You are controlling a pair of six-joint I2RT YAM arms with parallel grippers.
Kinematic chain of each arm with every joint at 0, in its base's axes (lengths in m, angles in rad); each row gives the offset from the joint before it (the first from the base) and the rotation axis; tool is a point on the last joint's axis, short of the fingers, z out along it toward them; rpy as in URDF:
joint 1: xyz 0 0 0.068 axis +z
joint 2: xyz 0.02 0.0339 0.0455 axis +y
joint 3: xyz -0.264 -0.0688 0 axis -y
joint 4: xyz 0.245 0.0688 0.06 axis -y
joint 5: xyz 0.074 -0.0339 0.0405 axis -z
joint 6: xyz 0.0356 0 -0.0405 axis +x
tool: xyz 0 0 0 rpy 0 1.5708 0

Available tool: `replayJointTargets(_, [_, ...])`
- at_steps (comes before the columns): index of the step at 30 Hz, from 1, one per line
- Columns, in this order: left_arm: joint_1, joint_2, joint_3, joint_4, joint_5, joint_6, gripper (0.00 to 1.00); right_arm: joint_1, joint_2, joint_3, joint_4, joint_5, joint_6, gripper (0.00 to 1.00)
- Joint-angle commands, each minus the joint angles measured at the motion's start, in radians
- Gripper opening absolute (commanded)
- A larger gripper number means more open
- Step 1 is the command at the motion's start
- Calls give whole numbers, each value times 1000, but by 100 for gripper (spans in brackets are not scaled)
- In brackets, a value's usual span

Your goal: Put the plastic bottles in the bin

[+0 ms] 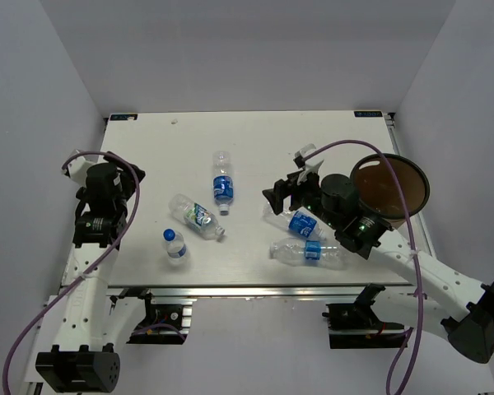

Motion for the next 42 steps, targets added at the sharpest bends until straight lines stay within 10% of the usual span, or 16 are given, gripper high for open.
replayJointTargets(1, [-1, 21, 35, 39, 21, 16, 98, 0, -34, -26, 88, -34, -31, 89])
replayJointTargets(13, [-1, 95, -54, 179, 176, 81, 98, 0, 278, 150, -195, -197, -150, 89])
replayJointTargets(37, [-3, 160, -92, 202, 160, 91, 98, -31, 786, 249, -272, 317, -294, 89])
replayJointTargets(42, [-1, 161, -88, 194, 144, 90, 98, -78, 754, 244, -261, 314, -300, 68])
